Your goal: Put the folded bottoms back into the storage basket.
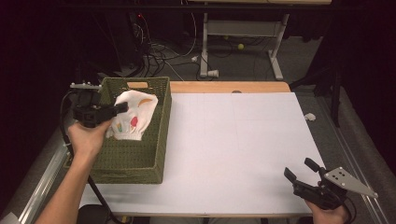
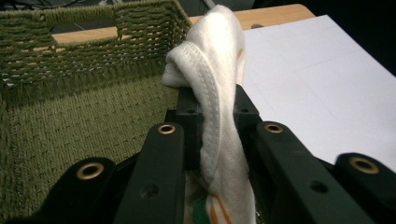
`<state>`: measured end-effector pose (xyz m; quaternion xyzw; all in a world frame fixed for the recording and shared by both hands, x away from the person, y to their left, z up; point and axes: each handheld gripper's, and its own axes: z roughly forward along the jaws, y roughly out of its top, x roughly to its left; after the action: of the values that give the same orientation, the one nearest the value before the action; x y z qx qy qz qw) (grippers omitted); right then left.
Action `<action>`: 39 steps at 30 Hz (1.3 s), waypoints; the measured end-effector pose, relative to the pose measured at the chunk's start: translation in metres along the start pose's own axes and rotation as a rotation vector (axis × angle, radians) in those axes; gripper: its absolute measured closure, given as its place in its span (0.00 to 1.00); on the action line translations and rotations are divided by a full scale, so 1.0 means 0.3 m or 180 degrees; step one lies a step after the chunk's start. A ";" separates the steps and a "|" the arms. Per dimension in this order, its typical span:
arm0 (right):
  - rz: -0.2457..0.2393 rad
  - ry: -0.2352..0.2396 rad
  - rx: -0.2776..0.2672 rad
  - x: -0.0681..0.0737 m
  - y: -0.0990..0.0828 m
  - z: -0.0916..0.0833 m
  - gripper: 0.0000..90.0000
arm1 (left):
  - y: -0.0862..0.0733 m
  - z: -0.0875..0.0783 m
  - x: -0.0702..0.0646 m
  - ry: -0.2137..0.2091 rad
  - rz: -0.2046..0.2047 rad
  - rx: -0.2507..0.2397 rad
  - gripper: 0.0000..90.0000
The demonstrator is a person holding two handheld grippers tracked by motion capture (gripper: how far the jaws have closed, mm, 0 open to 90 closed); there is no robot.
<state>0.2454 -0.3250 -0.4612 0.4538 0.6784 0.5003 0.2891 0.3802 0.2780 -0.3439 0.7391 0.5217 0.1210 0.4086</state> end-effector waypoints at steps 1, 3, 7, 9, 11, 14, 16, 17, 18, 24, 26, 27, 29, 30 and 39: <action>-0.0004 -0.0002 -0.0001 -0.001 0.000 0.000 0.21 | -0.005 0.008 0.007 -0.0016 -0.0019 0.0006 0.85; 0.0006 -0.0003 -0.0008 -0.001 0.001 0.001 0.21 | -0.013 0.029 0.023 -0.0052 -0.0070 0.0028 0.85; -0.0003 0.0004 0.0001 -0.002 0.002 0.005 0.21 | -0.019 0.062 0.040 -0.0057 -0.0115 0.0085 0.85; -0.0005 0.0006 -0.0003 -0.002 0.002 0.006 0.21 | -0.025 0.085 0.050 -0.0038 -0.0125 0.0127 0.85; -0.0006 0.0005 0.0001 -0.002 0.002 0.006 0.21 | -0.030 0.105 0.061 -0.0034 -0.0148 0.0152 0.85; 0.0008 0.0000 -0.0005 -0.004 0.002 0.006 0.21 | -0.033 0.135 0.077 -0.0021 -0.0184 0.0188 0.85; 0.0000 0.0001 0.0004 -0.003 0.002 0.006 0.21 | -0.031 0.155 0.083 0.0012 -0.0184 0.0221 0.85; -0.0002 0.0001 -0.0002 -0.003 0.002 0.006 0.21 | -0.031 0.164 0.087 0.0023 -0.0185 0.0232 0.85; -0.0005 0.0002 -0.0002 -0.002 0.002 0.006 0.21 | -0.031 0.172 0.091 0.0031 -0.0199 0.0237 0.85; -0.0003 -0.0001 0.0001 -0.004 0.002 0.006 0.21 | -0.035 0.220 0.121 0.0052 -0.0292 0.0284 0.85; -0.0004 0.0006 -0.0005 -0.003 0.002 0.006 0.21 | -0.037 0.235 0.130 0.0074 -0.0312 0.0314 0.85; -0.0002 0.0005 -0.0001 -0.003 0.002 0.005 0.21 | -0.038 0.242 0.134 0.0082 -0.0323 0.0328 0.85; -0.0006 0.0008 -0.0003 -0.003 0.002 0.005 0.21 | -0.038 0.256 0.143 0.0100 -0.0342 0.0341 0.85; 0.0000 0.0004 -0.0002 -0.004 0.002 0.005 0.21 | -0.039 0.265 0.149 0.0101 -0.0366 0.0337 0.85; 0.0000 -0.0003 0.0010 -0.004 0.002 0.006 0.21 | -0.051 0.314 0.191 0.0171 -0.0452 0.0399 0.85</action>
<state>0.2476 -0.3252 -0.4614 0.4545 0.6790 0.4990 0.2887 0.4513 0.2849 -0.4292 0.7209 0.5901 0.0787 0.3549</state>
